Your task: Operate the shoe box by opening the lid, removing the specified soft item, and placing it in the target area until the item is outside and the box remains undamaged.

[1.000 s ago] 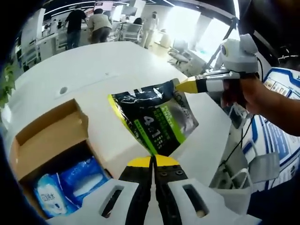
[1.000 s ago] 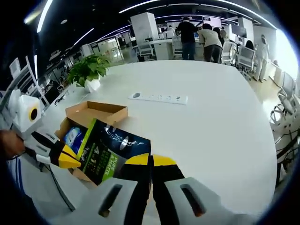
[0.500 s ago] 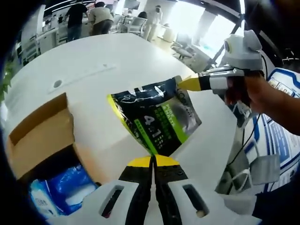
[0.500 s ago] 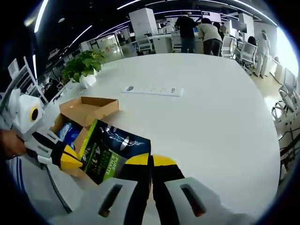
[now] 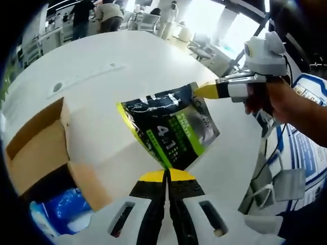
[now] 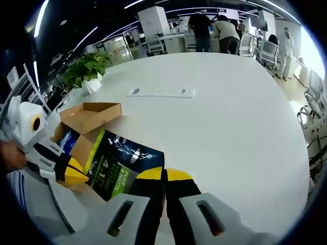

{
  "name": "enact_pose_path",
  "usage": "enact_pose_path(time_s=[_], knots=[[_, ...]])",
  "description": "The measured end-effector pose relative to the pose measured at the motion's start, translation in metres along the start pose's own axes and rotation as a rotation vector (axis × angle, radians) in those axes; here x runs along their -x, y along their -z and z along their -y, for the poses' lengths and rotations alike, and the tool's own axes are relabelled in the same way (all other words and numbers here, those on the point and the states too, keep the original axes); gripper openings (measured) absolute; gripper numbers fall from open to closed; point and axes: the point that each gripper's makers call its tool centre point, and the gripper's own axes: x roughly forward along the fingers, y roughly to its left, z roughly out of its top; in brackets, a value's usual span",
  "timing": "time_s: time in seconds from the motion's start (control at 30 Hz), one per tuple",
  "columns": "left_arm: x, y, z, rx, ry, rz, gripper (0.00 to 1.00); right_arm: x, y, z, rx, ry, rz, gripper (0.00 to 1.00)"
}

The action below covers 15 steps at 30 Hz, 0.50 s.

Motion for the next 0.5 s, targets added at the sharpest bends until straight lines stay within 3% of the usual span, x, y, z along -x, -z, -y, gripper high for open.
enact_pose_path(time_s=[0.5], knots=[[-0.031,0.007,-0.002,0.01,-0.01,-0.035,0.0,-0.021,0.016,0.02,-0.004,0.014,-0.036,0.0]])
